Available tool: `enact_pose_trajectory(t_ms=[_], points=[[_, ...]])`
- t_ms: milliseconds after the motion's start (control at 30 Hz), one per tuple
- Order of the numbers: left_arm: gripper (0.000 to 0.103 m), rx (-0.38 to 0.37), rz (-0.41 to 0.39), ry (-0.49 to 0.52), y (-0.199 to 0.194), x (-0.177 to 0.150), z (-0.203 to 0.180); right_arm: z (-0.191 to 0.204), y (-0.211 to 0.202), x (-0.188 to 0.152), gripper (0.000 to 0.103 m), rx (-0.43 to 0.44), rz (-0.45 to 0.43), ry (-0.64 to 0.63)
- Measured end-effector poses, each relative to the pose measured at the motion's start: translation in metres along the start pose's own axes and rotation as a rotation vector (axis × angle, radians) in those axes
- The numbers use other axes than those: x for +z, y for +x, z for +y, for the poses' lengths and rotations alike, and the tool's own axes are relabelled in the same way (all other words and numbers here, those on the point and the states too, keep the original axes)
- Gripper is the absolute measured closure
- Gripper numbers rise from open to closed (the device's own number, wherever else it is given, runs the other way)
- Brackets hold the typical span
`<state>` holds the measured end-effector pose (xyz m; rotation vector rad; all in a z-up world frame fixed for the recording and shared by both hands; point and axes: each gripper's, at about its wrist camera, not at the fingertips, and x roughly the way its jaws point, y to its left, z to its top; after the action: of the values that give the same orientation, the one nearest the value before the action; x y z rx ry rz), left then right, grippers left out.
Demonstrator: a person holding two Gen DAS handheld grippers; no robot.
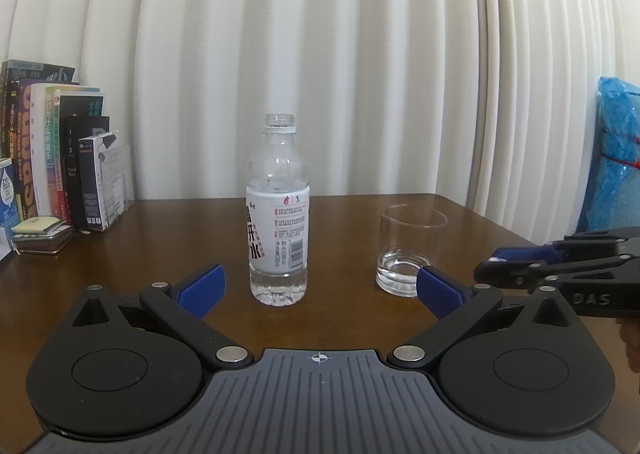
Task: Unscrew bottle cap and pour
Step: 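Carry the cap down to the table with the right tool and open it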
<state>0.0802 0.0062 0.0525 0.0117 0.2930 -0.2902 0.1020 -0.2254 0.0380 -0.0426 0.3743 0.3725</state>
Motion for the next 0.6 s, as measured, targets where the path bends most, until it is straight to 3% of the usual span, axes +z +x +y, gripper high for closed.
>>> enact_pose_trajectory(t_ms=[300,600], points=[[0.0,-0.003,0.01,-0.017,-0.007,-0.007,0.0,-0.001,0.025,-0.01,0.071,-0.09,0.112,-0.03],[0.0,-0.008,0.016,-0.022,-0.007,-0.01,0.001,-0.005,0.053,-0.009,0.071,-0.109,0.186,0.0]])
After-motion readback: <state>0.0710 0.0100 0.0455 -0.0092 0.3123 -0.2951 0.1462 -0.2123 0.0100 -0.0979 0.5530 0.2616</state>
